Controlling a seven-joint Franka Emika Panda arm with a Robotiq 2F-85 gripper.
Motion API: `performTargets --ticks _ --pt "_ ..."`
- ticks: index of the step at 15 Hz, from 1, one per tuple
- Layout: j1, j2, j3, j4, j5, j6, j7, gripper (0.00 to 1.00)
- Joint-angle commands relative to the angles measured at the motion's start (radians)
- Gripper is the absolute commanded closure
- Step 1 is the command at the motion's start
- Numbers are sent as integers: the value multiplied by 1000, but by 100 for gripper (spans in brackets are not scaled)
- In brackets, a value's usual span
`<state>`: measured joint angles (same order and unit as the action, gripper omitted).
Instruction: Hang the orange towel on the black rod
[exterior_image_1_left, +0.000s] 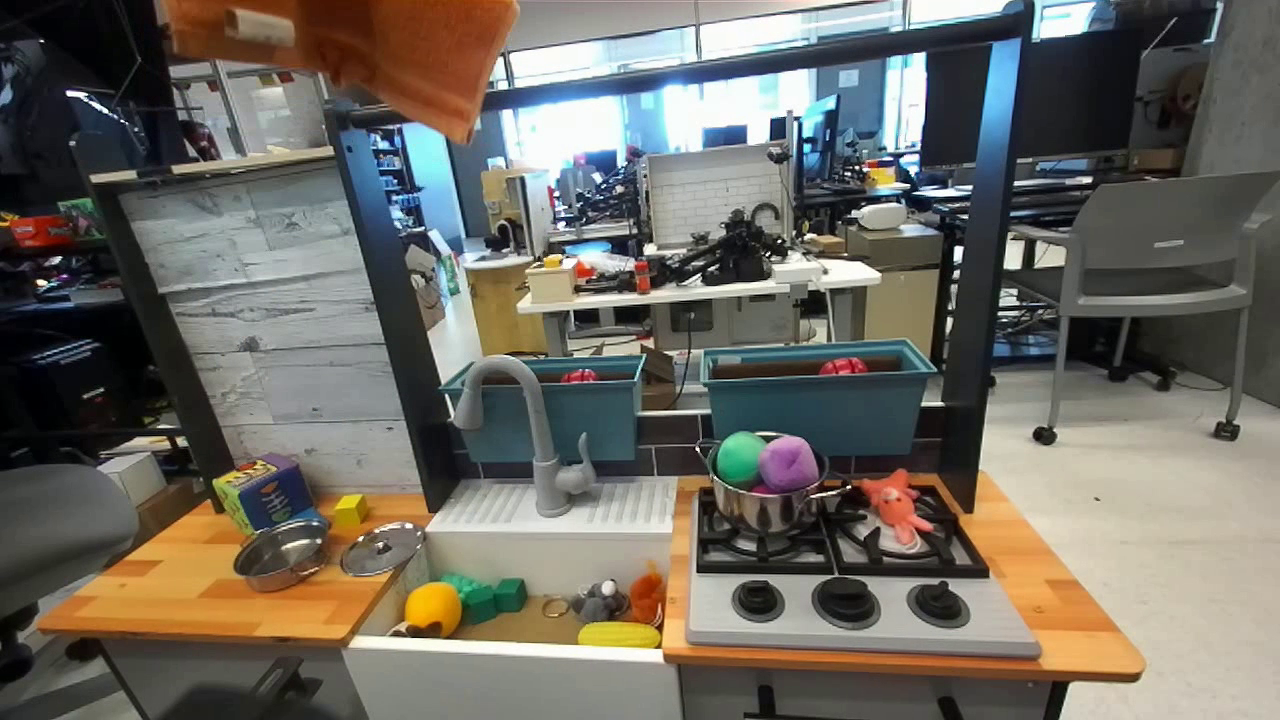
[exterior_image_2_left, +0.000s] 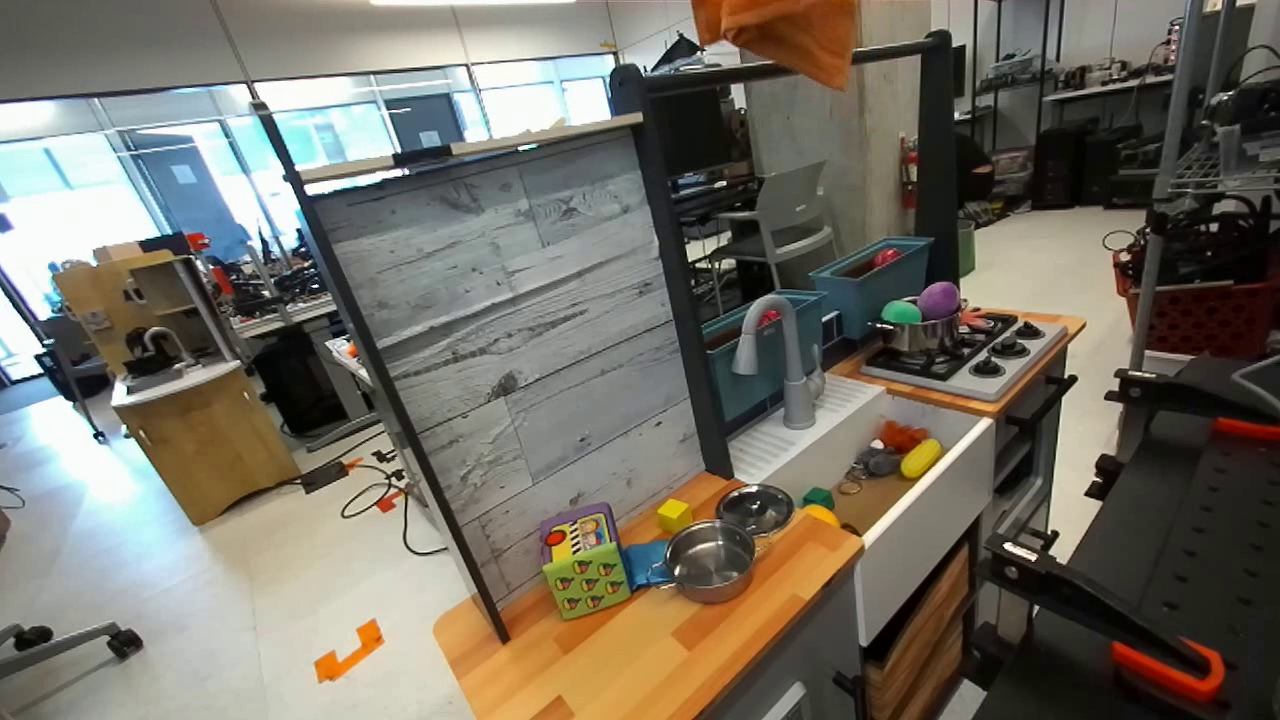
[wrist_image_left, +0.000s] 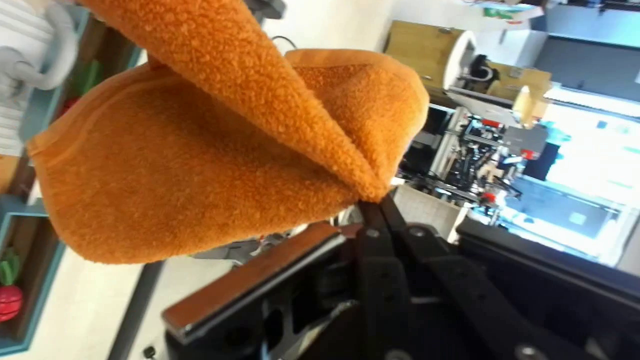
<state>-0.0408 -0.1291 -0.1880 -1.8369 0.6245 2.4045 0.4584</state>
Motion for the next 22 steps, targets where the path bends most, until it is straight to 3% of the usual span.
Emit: performTargets --ticks 1,7,12,22 --pt "-7 166 21 255 148 22 -65 99" --pt "-64 412 44 569 108 -112 -23 99" --pt "-133 529 43 782 58 -268 8 99" --pt "-210 649 43 955 -194 -612 29 99"
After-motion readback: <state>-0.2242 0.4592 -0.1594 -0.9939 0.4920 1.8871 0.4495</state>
